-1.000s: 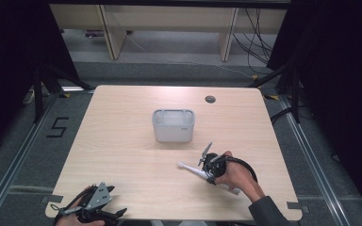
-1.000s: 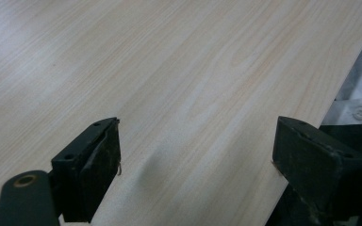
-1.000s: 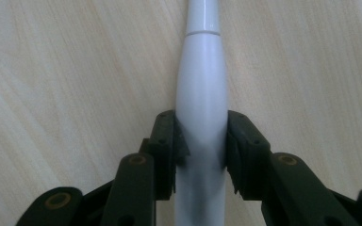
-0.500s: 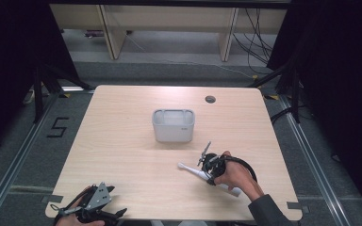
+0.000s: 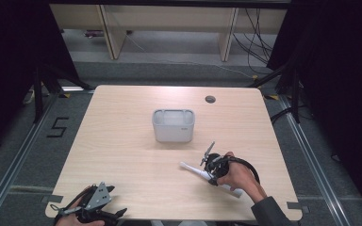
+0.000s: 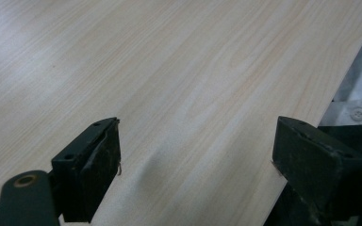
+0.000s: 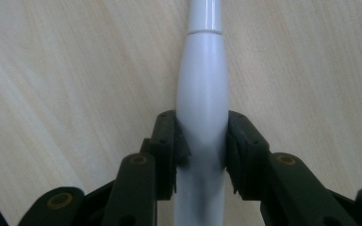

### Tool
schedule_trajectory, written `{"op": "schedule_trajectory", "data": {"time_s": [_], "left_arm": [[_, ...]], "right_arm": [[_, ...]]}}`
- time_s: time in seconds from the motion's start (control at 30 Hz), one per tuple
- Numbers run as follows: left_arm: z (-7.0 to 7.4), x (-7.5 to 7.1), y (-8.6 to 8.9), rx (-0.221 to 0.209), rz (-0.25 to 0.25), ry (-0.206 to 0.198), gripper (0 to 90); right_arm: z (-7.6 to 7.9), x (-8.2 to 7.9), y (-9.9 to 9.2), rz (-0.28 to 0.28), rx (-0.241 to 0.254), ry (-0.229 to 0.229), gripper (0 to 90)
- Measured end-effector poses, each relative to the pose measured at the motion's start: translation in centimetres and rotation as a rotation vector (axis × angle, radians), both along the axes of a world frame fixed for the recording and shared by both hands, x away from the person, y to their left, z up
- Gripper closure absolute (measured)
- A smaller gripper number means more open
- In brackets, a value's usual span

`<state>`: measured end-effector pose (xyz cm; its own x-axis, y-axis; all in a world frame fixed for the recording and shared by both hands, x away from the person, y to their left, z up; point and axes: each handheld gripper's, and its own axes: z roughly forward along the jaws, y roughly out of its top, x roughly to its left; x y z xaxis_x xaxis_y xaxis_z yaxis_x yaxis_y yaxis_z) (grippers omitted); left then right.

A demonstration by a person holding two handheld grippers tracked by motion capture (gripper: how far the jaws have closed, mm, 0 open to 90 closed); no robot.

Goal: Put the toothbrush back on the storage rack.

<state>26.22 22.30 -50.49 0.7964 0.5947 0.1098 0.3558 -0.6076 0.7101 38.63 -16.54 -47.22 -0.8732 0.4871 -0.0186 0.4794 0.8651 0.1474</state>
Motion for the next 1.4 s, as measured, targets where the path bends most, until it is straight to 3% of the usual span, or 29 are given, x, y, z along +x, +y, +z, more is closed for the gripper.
{"op": "schedule_trajectory", "data": {"time_s": [0.07,0.17,0.23,0.3,0.37,0.4,0.6,0.63,0.67,0.7,0.8,0.83,0.93,1.0,1.07,1.13,1.27,1.33,1.4], "left_arm": [[0.1,0.2,0.2,0.025,-0.008,-0.012,15.7],[0.0,0.0,0.0,-0.002,0.003,-0.001,15.7],[0.1,0.2,0.2,0.027,-0.01,-0.01,15.7],[0.1,0.2,0.1,0.016,0.0,-0.018,15.7],[0.1,0.1,0.1,0.011,-0.006,-0.011,15.7],[0.1,0.1,0.1,0.017,-0.008,-0.009,15.7],[0.1,0.2,0.2,0.023,-0.005,-0.011,15.7],[0.1,0.2,0.1,0.007,0.002,-0.01,15.7],[0.1,0.2,0.1,0.007,0.002,-0.01,15.7],[0.1,0.1,0.1,0.01,0.006,-0.015,15.7],[0.2,0.2,0.2,0.026,-0.009,-0.014,15.7],[0.1,0.2,0.1,0.007,0.003,-0.012,15.7],[0.2,0.1,0.2,0.017,-0.01,-0.012,15.7],[0.1,0.2,0.2,0.021,-0.005,-0.01,15.7],[0.1,0.1,0.1,0.01,0.005,-0.014,15.7],[0.1,0.2,0.2,0.023,-0.009,-0.01,15.7],[0.1,0.2,0.1,0.006,0.003,-0.01,15.7],[0.1,0.2,0.1,0.022,-0.009,-0.009,15.7],[0.0,0.1,0.1,0.0,0.017,-0.004,15.7]], "right_arm": [[0.3,0.0,-0.3,0.026,0.028,0.0,66.7],[0.9,-0.1,-0.9,0.009,0.056,-0.032,66.7],[1.6,-0.4,-1.5,-0.02,0.073,-0.044,66.7],[2.3,-0.5,-2.2,-0.018,0.137,-0.081,66.7],[2.6,-0.6,-2.5,-0.023,0.157,-0.086,66.7],[3.3,-0.8,-3.3,-0.028,0.213,-0.121,66.8],[4.7,-1.4,-4.8,-0.076,0.332,-0.186,66.8],[4.8,-1.2,-5.0,-0.079,0.365,-0.222,66.7],[4.8,-1.2,-5.0,-0.079,0.365,-0.222,66.7],[5.3,-1.4,-5.4,-0.114,0.424,-0.226,66.8],[5.6,-1.2,-5.8,-0.11,0.43,-0.253,66.7],[5.5,-1.0,-5.9,-0.087,0.461,-0.281,66.7],[5.6,-1.0,-6.1,-0.129,0.493,-0.34,66.8],[5.9,-1.0,-6.1,-0.163,0.519,-0.332,66.7],[6.0,-0.5,-6.3,-0.153,0.552,-0.382,66.7],[6.2,-0.5,-6.2,-0.169,0.577,-0.387,66.7],[6.5,-0.2,-6.2,-0.177,0.616,-0.44,66.7],[6.7,0.1,-6.2,-0.168,0.646,-0.438,66.7],[6.8,0.3,-6.1,-0.185,0.659,-0.46,66.7]]}}
